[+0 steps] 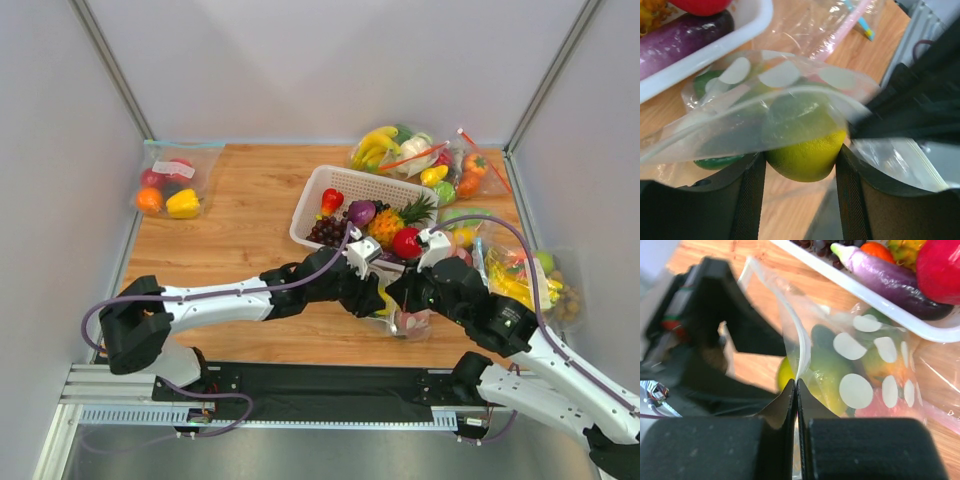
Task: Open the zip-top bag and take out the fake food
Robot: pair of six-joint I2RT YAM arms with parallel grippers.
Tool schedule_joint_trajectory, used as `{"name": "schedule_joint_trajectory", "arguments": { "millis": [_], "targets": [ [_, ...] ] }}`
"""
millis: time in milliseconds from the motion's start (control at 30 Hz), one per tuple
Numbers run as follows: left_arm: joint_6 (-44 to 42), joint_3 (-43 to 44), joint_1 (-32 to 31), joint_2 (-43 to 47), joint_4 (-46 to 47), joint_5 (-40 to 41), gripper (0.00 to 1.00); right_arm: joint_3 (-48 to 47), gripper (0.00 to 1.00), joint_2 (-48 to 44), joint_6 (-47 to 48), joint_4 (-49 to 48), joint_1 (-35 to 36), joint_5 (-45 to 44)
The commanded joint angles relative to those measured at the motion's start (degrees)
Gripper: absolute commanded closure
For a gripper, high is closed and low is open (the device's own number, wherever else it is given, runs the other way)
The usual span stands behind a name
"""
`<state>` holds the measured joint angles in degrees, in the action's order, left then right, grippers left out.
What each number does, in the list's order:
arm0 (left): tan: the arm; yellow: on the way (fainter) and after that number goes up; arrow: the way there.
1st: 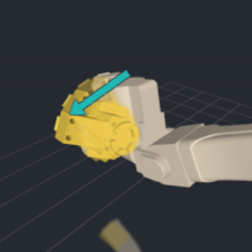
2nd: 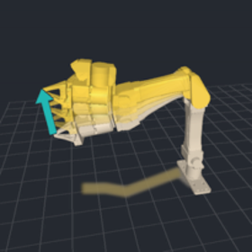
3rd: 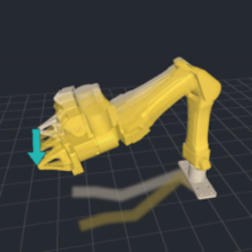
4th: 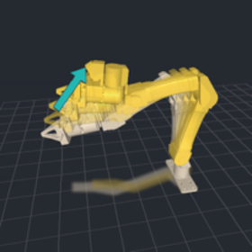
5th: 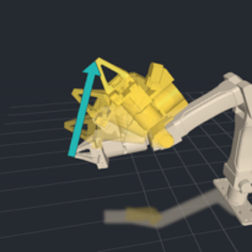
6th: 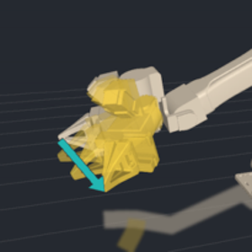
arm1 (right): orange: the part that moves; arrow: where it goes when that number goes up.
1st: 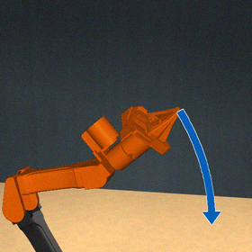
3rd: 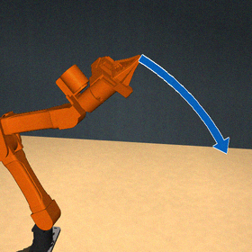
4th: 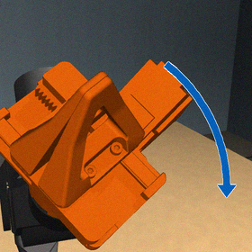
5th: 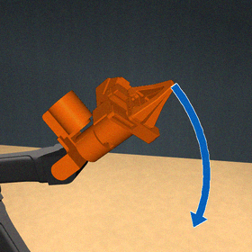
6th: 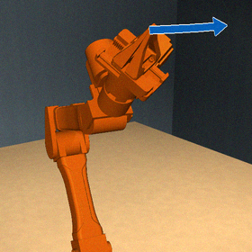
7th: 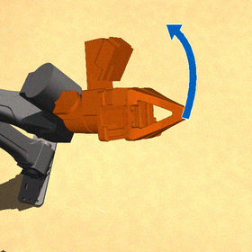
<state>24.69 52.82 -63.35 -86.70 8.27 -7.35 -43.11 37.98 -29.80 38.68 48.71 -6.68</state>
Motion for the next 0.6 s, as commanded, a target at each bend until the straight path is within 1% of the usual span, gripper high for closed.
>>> {"name": "schedule_joint_trajectory", "arguments": {
  "millis": [0,100,167,200,333,567],
  "targets": [
    [-2.54,-1.13,-1.07,6.00,-3.77,-3.89,0.83,-2.76,0.99,-0.89,-0.70,-0.80,-0.19,-4.65],
    [-3.15,-2.62,-1.07,10.39,-7.38,-3.72,0.83,-3.47,1.00,-1.41,-0.61,0.34,-0.10,-5.71],
    [-3.24,-3.59,-1.07,12.16,-8.01,-3.54,0.83,-3.64,1.00,-1.94,-0.78,0.61,-0.10,-6.33],
    [-3.24,-4.38,-1.07,13.03,-10.10,-3.28,0.83,-3.82,1.00,-2.03,-0.70,0.96,-0.10,-6.50],
    [-3.42,-5.36,-1.07,17.52,-13.63,-1.88,0.83,-3.73,1.00,-2.91,-1.05,1.49,-0.02,-7.03],
    [-5.26,-5.36,-0.81,22.97,-18.64,4.36,0.80,-3.38,1.00,-3.26,-1.22,2.11,-0.02,-7.12]
  ]
}}
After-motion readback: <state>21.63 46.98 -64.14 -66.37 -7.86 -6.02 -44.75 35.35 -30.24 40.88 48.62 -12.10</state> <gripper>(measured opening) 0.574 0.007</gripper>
